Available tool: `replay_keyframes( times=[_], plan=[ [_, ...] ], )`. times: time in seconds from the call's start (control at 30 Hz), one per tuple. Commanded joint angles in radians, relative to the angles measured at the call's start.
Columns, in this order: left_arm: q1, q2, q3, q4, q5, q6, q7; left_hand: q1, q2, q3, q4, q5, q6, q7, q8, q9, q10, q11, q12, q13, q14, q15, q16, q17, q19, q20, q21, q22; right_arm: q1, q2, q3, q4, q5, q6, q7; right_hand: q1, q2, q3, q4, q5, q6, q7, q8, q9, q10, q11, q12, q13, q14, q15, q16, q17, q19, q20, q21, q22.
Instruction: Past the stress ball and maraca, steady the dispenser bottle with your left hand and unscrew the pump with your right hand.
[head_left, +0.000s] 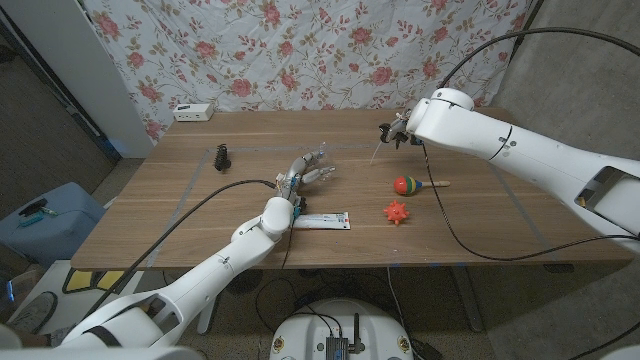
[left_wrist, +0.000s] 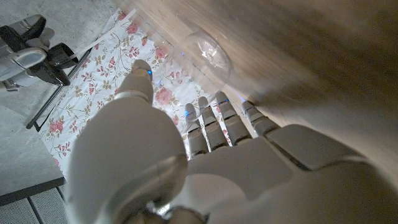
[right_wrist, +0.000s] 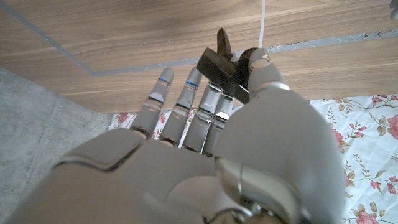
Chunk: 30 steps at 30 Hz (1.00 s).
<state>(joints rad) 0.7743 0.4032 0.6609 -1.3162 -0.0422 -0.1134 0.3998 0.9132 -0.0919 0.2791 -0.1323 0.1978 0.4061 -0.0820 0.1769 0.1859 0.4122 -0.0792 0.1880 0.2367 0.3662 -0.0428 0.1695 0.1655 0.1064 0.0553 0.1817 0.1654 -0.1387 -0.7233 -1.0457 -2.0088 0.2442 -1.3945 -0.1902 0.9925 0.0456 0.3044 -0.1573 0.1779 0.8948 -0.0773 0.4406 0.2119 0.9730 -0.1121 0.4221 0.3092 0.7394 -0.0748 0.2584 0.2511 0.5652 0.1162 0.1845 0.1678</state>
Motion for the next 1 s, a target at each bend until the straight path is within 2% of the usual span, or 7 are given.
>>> replay_keyframes(
  times=[0.03, 0.33, 0.6, 0.87, 1.0],
  plan=[
    [-0.001, 0.011, -0.001, -0.015, -0.018, 0.008, -0.031, -0.016, -0.005, -0.013, 0.001, 0.009, -0.022, 0.004, -0.004, 0.001, -0.018, 0.005, -0.005, -0.003, -0.020, -0.031, -0.002, 0.003, -0.003, 0.002, -0.001, 0.004, -0.008, 0.000, 0.008, -0.005, -0.004, -0.001, -0.003, 0.015, 0.023, 0.001, 0.005, 0.006, 0.044, -0.043, 0.007, 0.003, 0.011, -0.003, 0.003, 0.001, 0.001, -0.077, 0.003, 0.003, -0.004, 0.001, 0.002, -0.001],
    [0.007, 0.024, -0.006, -0.034, -0.042, 0.017, -0.062, -0.039, -0.018, -0.038, 0.008, 0.029, -0.096, 0.022, -0.006, -0.002, -0.073, 0.024, -0.004, -0.018, -0.067, -0.014, 0.002, 0.003, -0.018, 0.010, 0.000, 0.004, -0.019, -0.001, 0.016, -0.012, -0.006, -0.001, -0.007, 0.014, 0.024, 0.001, 0.006, 0.006, 0.045, -0.045, 0.008, 0.003, 0.011, -0.002, 0.003, 0.002, 0.003, -0.078, 0.003, 0.003, -0.004, 0.001, 0.002, -0.001],
    [0.023, 0.052, -0.018, -0.082, -0.064, 0.035, -0.089, -0.072, -0.029, -0.068, 0.021, 0.049, -0.164, 0.041, -0.005, -0.004, -0.127, 0.058, -0.003, -0.028, -0.126, 0.012, -0.001, 0.004, -0.045, 0.017, -0.002, 0.004, -0.035, -0.005, 0.029, -0.028, -0.008, -0.001, -0.019, 0.015, 0.024, 0.001, 0.005, 0.005, 0.045, -0.045, 0.008, 0.003, 0.011, -0.003, 0.002, 0.002, 0.003, -0.077, 0.002, 0.003, -0.003, 0.001, 0.002, -0.001],
    [0.052, 0.086, -0.045, -0.136, -0.096, 0.059, -0.104, -0.104, -0.026, -0.091, 0.036, 0.065, -0.210, 0.057, -0.003, -0.006, -0.191, 0.061, -0.006, -0.036, -0.192, 0.032, -0.003, 0.003, -0.085, 0.005, -0.005, 0.004, -0.053, -0.008, 0.045, -0.051, 0.008, -0.001, -0.058, 0.014, 0.024, 0.001, 0.005, 0.005, 0.045, -0.044, 0.009, 0.003, 0.011, -0.005, 0.002, 0.002, 0.003, -0.078, 0.000, 0.002, -0.004, 0.000, 0.002, -0.001],
    [0.061, 0.094, -0.053, -0.147, -0.104, 0.052, -0.105, -0.112, -0.023, -0.094, 0.040, 0.067, -0.215, 0.058, -0.002, -0.006, -0.199, 0.063, -0.006, -0.037, -0.199, 0.035, -0.002, 0.004, -0.092, 0.003, -0.006, 0.004, -0.060, -0.010, 0.051, -0.061, 0.014, -0.001, -0.081, 0.013, 0.025, 0.001, 0.007, 0.005, 0.044, -0.045, 0.009, 0.003, 0.012, -0.003, 0.002, 0.003, 0.003, -0.077, 0.000, 0.003, -0.005, 0.000, 0.001, -0.001]
  ],
)
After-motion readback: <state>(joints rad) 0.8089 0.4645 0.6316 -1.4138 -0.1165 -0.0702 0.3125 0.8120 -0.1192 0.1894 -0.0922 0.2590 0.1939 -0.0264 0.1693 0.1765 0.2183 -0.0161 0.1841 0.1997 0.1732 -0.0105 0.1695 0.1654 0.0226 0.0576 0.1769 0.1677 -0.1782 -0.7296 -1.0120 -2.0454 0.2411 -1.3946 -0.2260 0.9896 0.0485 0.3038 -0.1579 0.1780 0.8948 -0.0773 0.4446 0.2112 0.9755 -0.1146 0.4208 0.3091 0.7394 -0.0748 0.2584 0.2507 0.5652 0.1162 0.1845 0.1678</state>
